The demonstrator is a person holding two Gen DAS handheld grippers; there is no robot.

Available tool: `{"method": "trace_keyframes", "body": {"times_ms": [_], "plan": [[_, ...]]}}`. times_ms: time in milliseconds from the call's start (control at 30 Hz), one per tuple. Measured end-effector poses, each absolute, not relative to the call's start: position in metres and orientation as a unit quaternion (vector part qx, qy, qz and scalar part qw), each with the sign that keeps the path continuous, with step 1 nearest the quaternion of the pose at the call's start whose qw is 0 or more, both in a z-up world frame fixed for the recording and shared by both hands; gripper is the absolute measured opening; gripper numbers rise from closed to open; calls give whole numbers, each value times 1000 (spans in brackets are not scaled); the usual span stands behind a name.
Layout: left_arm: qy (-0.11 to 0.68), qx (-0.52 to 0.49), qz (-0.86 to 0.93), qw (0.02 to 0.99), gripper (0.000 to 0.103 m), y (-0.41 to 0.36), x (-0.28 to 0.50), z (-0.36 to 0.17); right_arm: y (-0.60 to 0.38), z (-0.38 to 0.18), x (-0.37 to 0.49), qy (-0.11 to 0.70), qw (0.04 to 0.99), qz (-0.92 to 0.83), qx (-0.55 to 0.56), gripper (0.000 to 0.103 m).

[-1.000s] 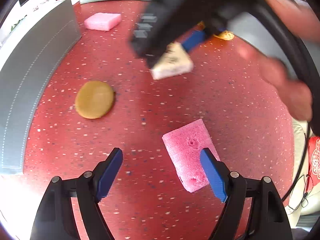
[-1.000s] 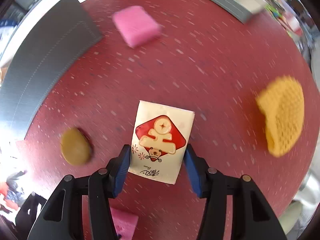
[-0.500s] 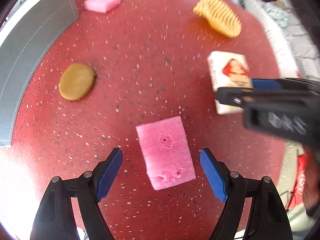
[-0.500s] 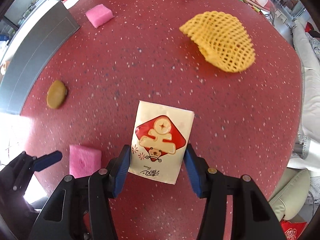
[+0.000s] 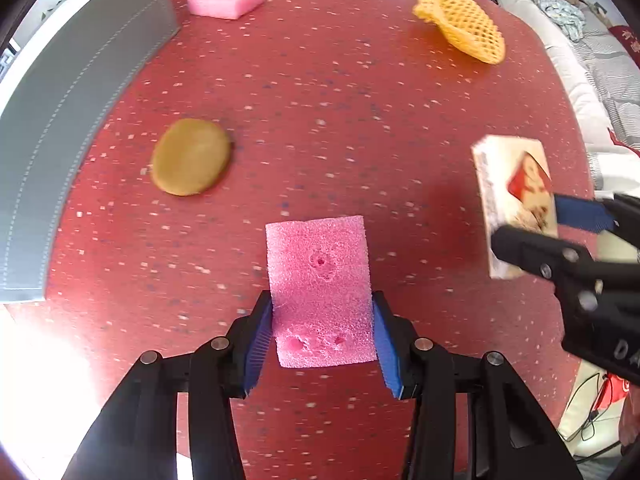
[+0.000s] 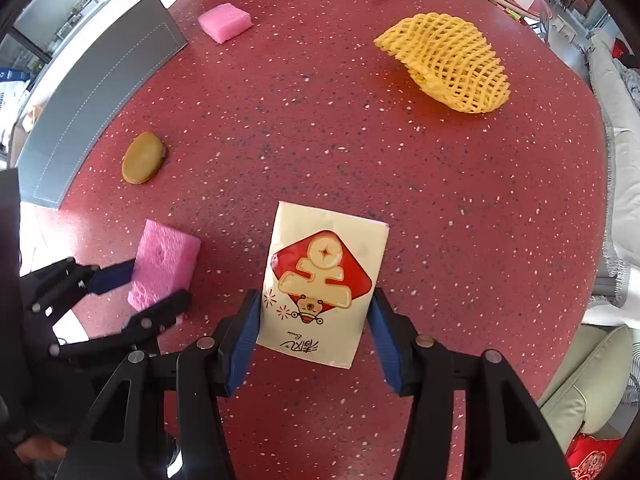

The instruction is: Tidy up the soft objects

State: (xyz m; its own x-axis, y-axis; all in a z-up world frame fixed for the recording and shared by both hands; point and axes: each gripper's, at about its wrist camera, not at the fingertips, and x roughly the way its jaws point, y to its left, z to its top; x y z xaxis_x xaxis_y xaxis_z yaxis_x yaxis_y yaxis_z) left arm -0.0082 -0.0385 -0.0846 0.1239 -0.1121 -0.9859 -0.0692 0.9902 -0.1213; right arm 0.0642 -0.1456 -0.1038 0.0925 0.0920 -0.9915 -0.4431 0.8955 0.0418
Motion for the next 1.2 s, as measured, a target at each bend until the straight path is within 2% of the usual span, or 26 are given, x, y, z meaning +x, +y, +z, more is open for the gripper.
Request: {"method": "trace_keyframes", "body": {"times_ms": [533, 933, 1200], "plan": [[609, 11, -35, 793, 48, -14, -1, 0, -127, -53, 63, 638, 743, 182, -90, 56], [566, -15, 9, 824, 48, 60, -5, 48, -99, -5, 55, 623, 757, 182, -72, 56], [548, -45, 44, 834, 48, 116, -13, 67, -43, 20, 54, 604, 761, 218, -95, 56]]}}
